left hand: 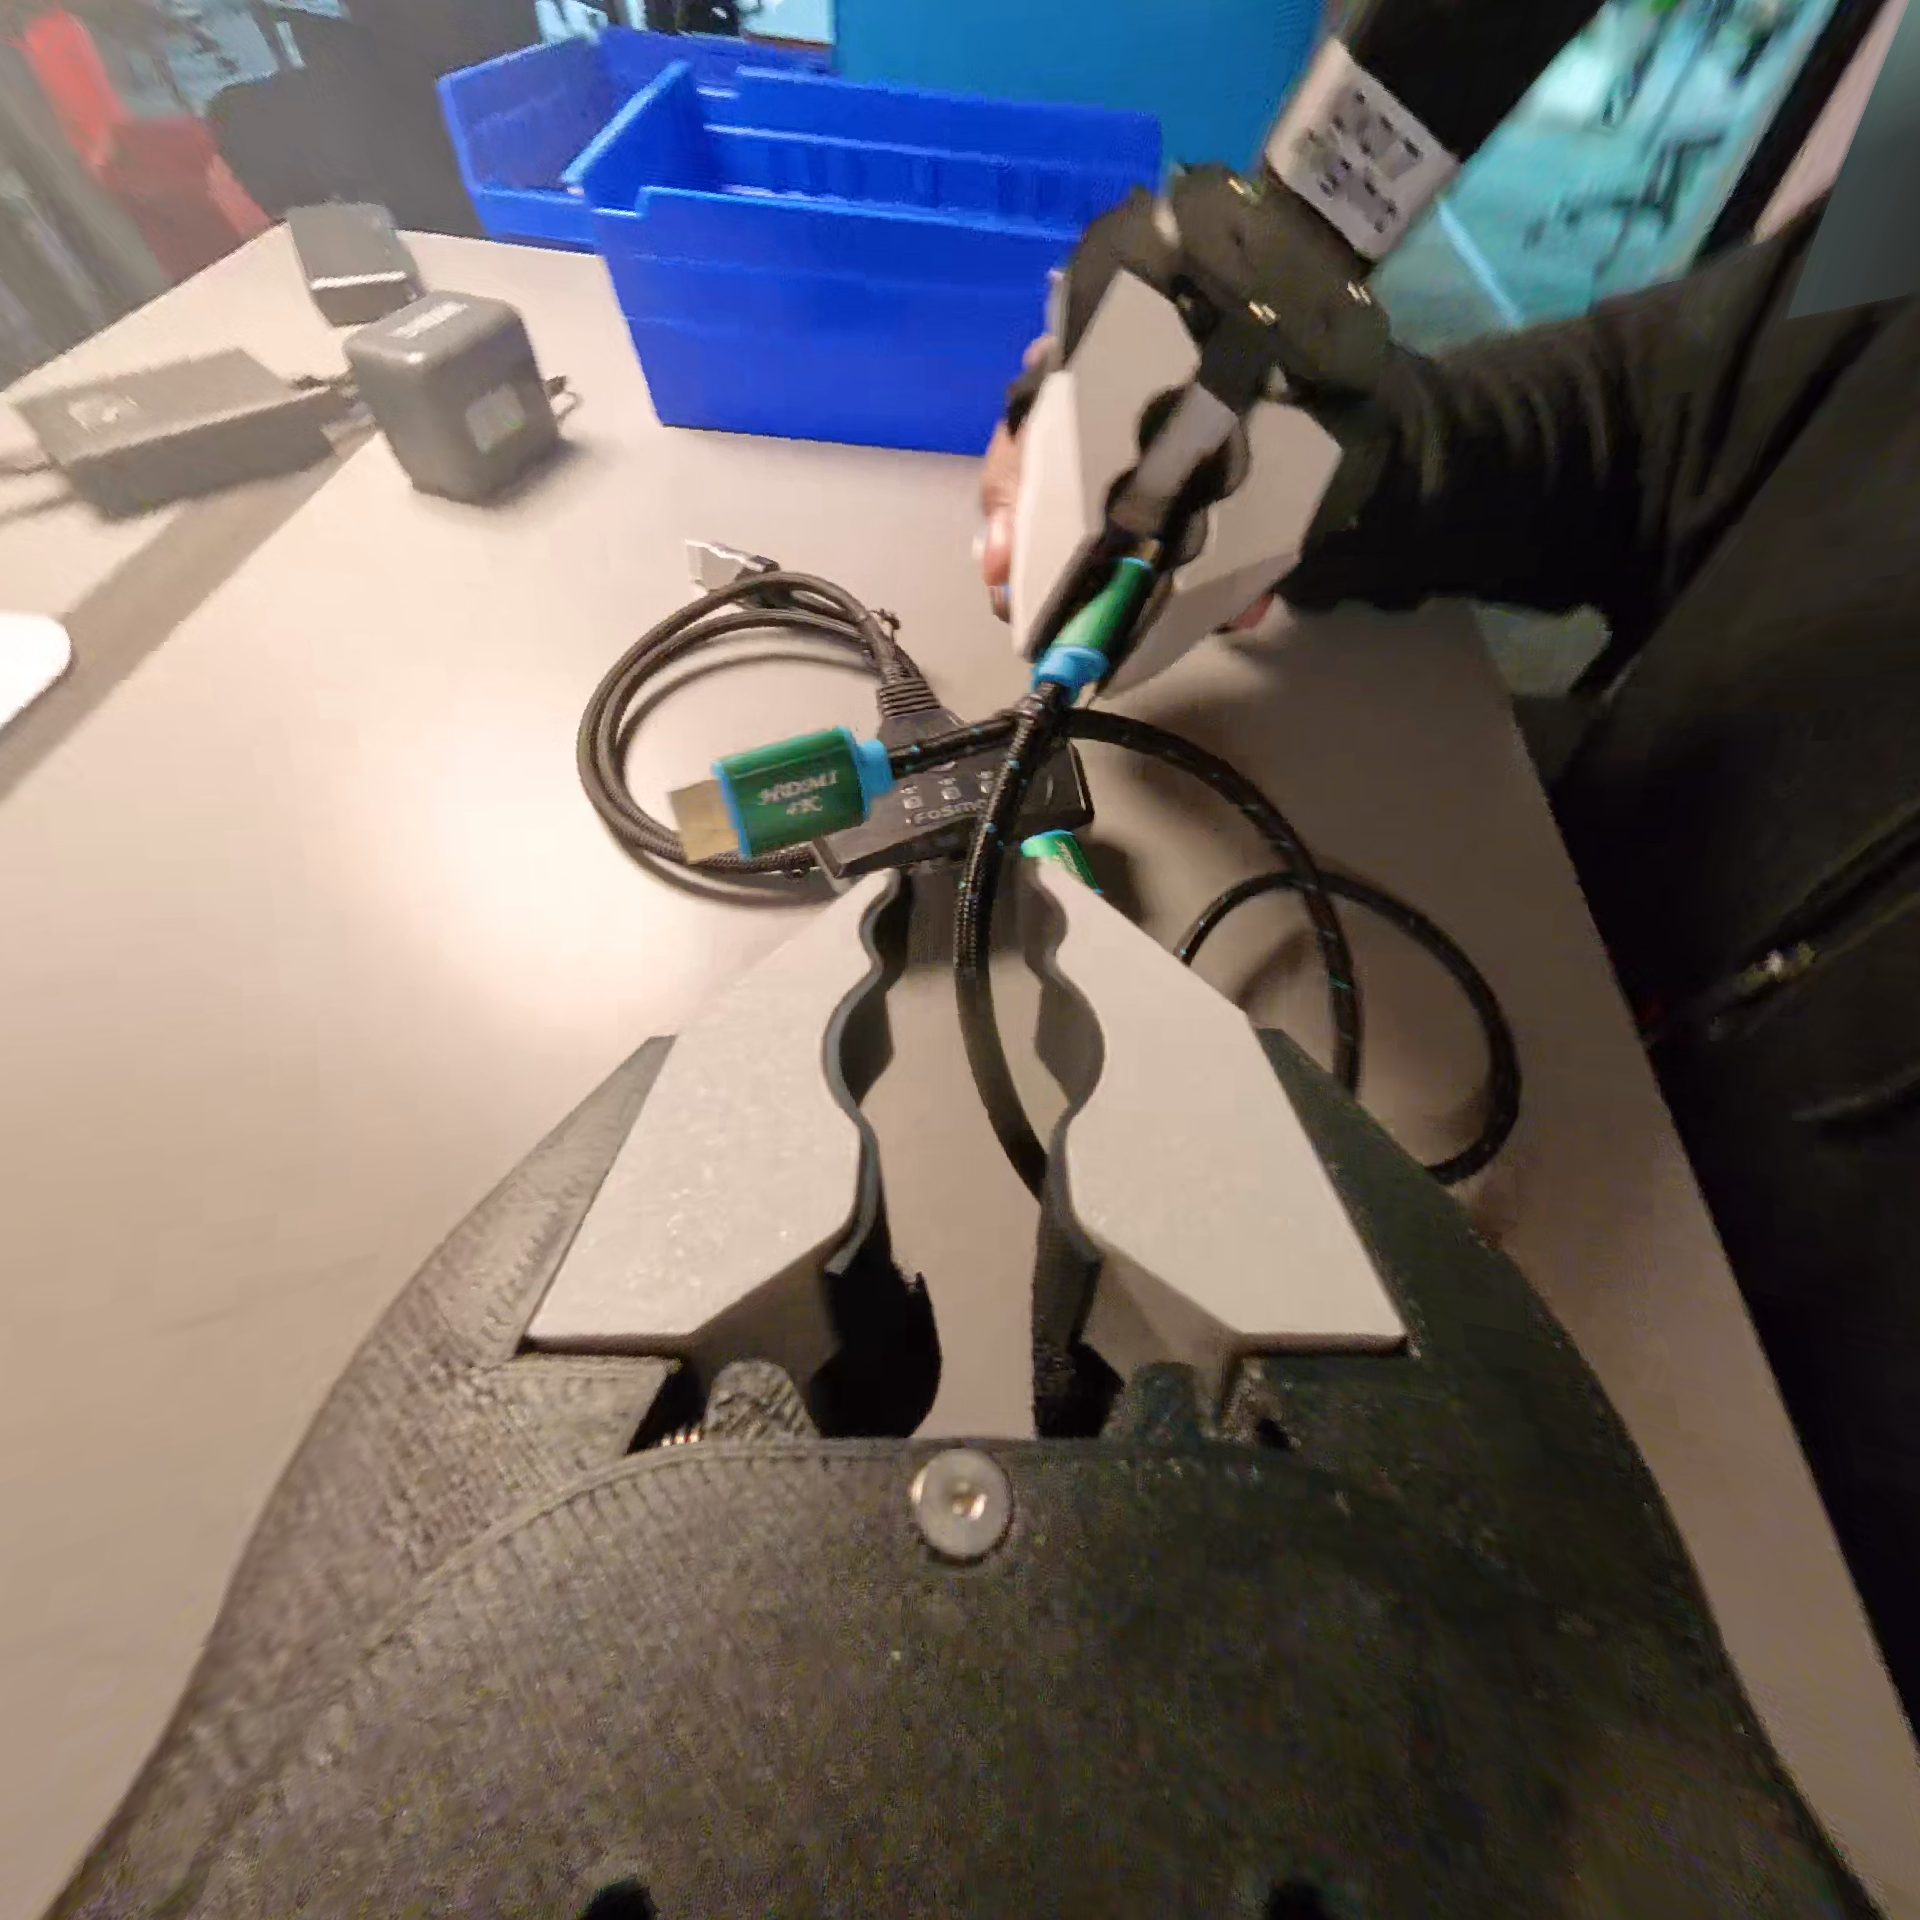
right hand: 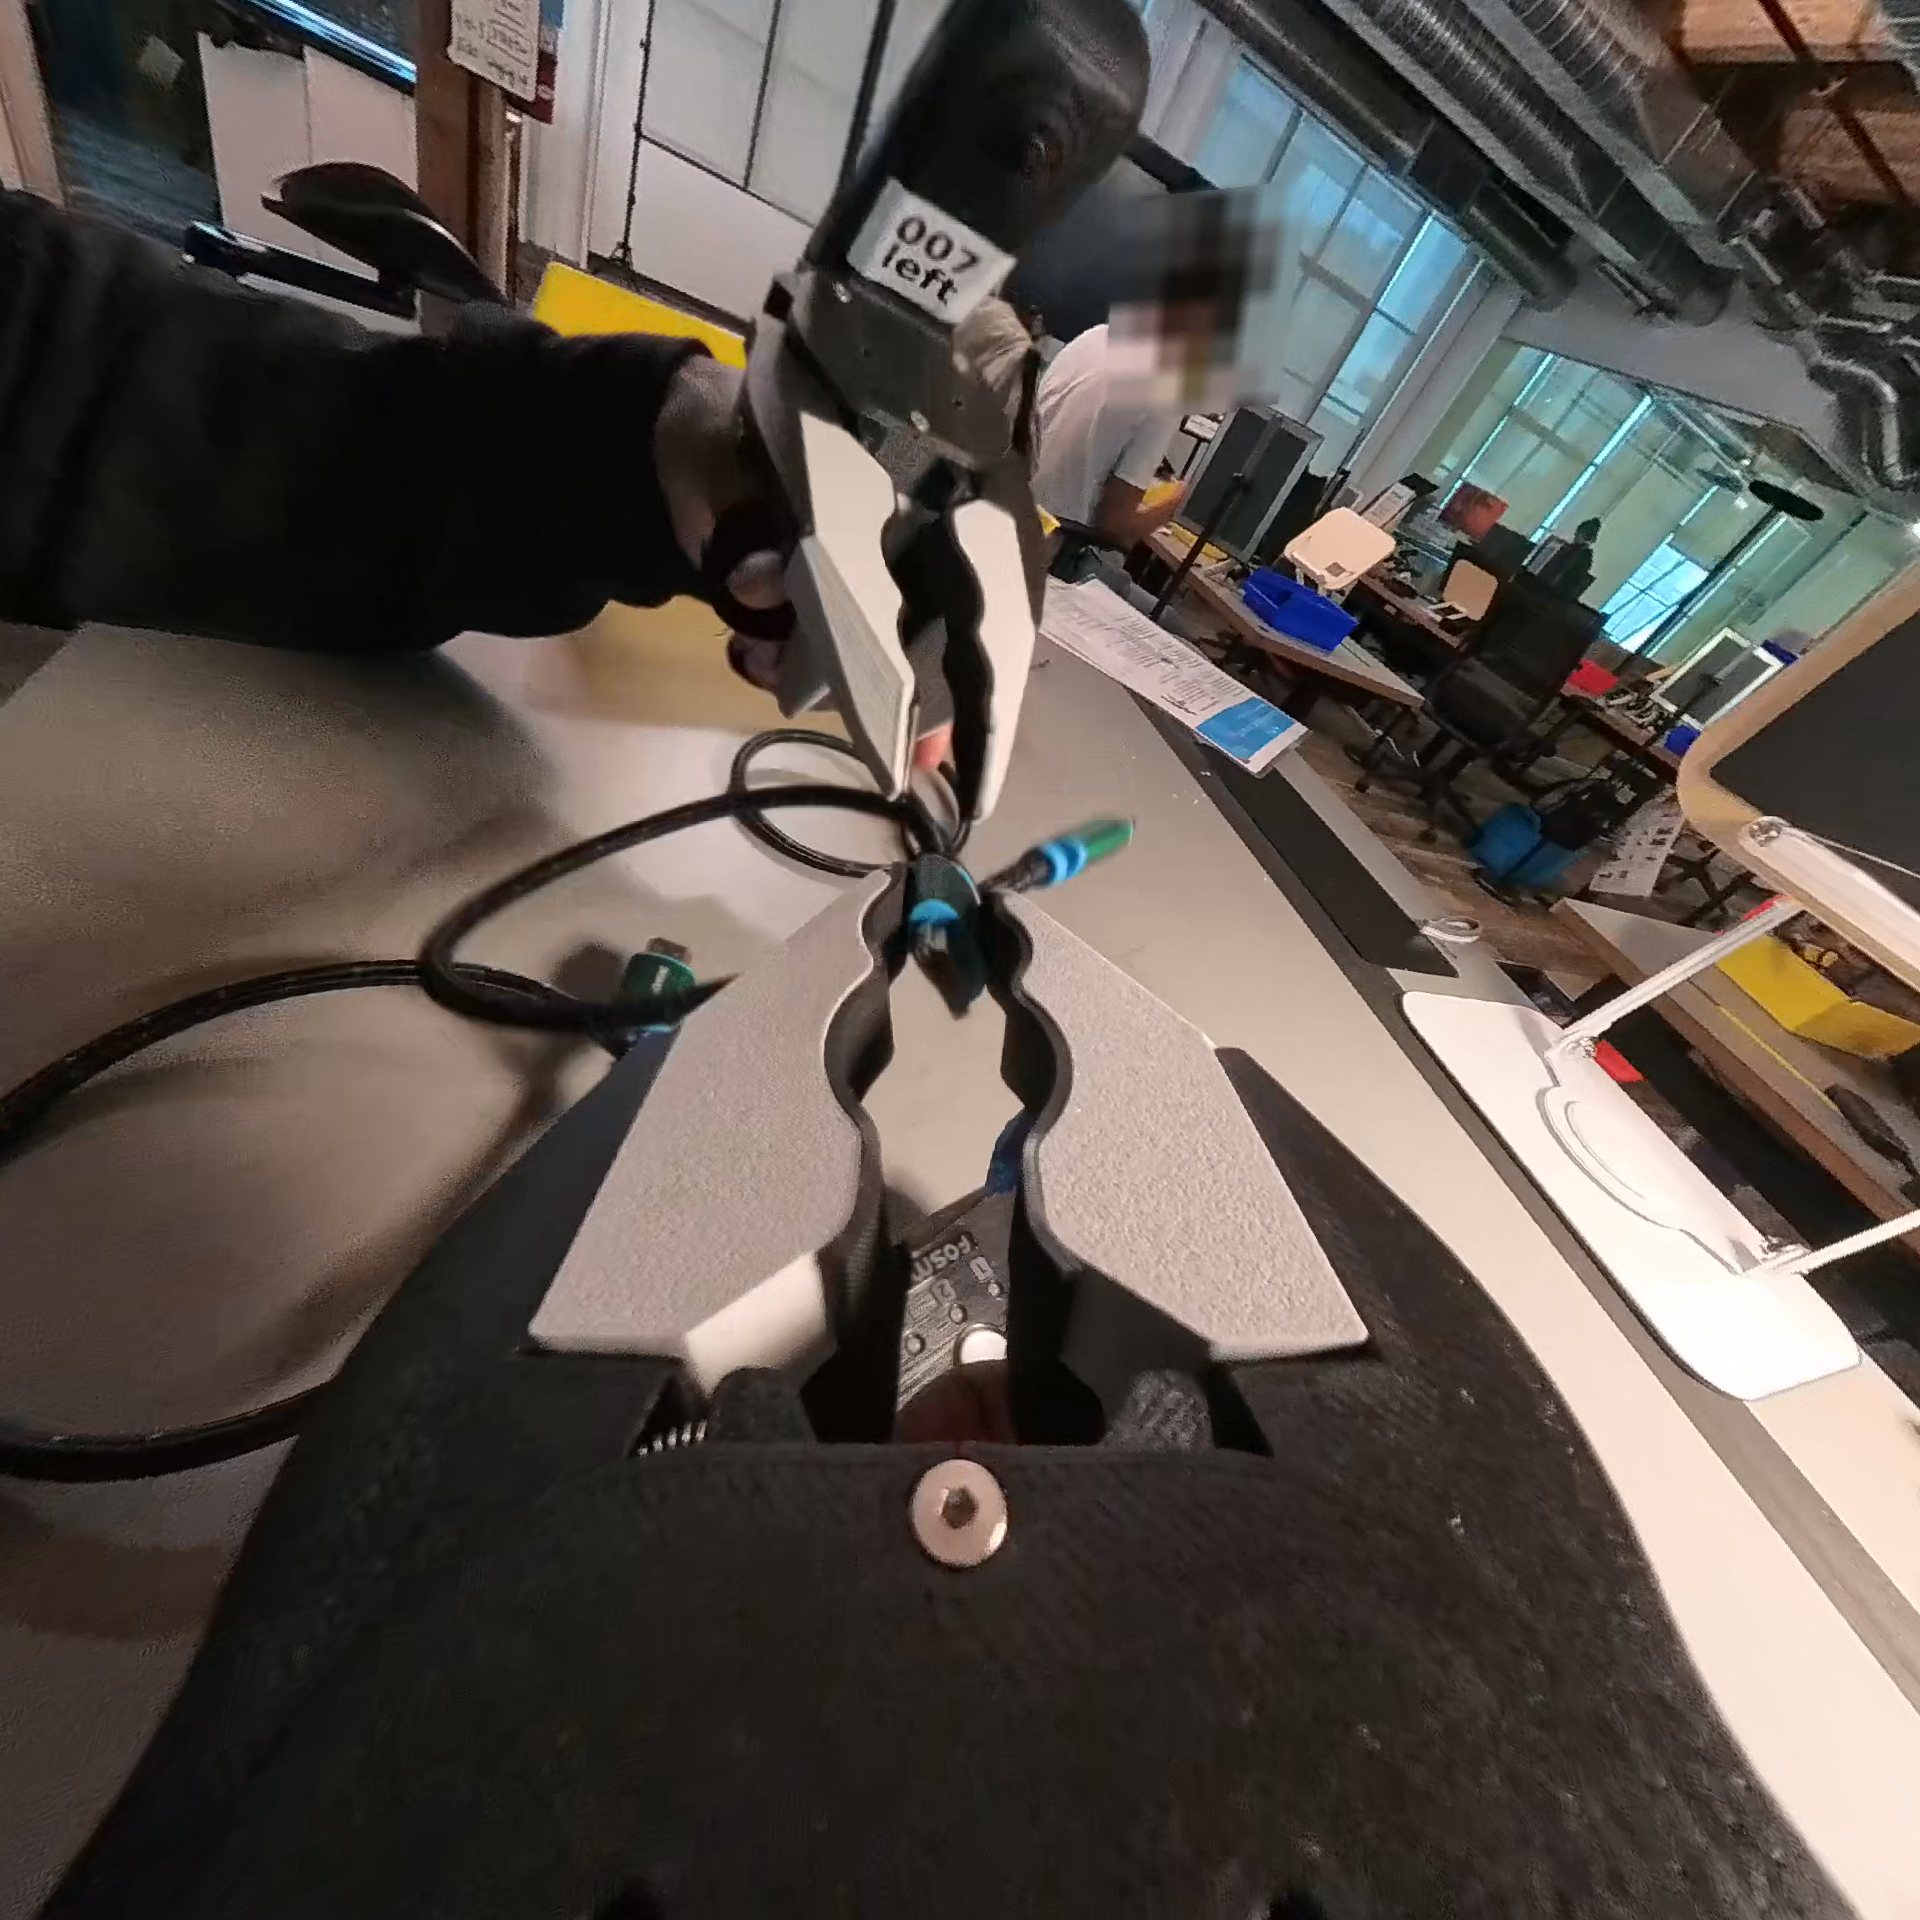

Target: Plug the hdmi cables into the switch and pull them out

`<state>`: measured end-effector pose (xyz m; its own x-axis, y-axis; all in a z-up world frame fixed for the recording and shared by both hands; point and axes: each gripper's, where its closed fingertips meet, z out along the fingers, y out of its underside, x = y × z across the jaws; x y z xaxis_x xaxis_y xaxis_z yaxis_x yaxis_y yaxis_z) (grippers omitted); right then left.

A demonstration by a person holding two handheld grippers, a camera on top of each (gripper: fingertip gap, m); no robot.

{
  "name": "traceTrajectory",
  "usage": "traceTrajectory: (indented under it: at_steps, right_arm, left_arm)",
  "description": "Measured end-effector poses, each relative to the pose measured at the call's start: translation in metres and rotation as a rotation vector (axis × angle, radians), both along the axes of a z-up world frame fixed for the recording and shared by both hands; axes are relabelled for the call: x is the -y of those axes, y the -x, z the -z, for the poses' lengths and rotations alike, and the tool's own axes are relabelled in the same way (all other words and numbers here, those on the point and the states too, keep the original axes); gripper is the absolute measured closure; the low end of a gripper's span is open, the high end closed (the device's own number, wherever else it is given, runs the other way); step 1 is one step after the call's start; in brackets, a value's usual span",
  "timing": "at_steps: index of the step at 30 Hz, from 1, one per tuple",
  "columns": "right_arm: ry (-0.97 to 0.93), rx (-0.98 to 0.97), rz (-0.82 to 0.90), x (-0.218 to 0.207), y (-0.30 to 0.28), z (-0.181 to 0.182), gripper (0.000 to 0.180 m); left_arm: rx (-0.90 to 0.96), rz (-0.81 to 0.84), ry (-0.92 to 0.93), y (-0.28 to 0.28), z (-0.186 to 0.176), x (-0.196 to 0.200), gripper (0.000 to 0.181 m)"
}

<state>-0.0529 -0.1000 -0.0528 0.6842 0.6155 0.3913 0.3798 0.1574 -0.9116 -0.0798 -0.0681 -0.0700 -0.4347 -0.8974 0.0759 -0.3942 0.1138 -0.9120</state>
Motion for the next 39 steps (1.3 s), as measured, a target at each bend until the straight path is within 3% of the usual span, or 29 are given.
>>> traceTrajectory:
  at_steps: [3,8,17,23,29,36,39]
  right_arm:
    - [-0.005,-0.004,0.006,-0.001,0.001,0.001,0.167]
    - [-0.038,-0.017,0.106,-0.011,-0.009,-0.003,0.168]
    - [0.032,-0.227,0.443,-0.039,-0.055,-0.006,0.167]
    - [-0.058,-0.226,0.336,-0.034,-0.039,-0.015,0.168]
    - [-0.203,-0.172,0.027,-0.002,0.012,-0.03,0.168]
    - [-0.268,-0.113,-0.122,0.021,0.038,-0.032,0.167]
    - [-0.269,-0.083,-0.15,0.026,0.044,-0.029,0.168]
  left_arm:
    - [-0.009,-0.057,0.191,0.0,0.0,-0.013,0.142]
    - [-0.046,-0.141,0.347,0.0,0.0,-0.032,0.136]
    - [0.011,-0.275,0.303,0.0,-0.017,-0.038,0.128]
    - [0.097,-0.485,0.402,0.001,-0.026,-0.083,0.122]
    - [-0.051,-0.216,0.699,0.002,-0.009,-0.048,0.123]
    - [-0.043,0.133,0.892,0.0,-0.019,0.004,0.113]
    - [0.006,0.214,0.938,0.002,-0.028,0.013,0.12]
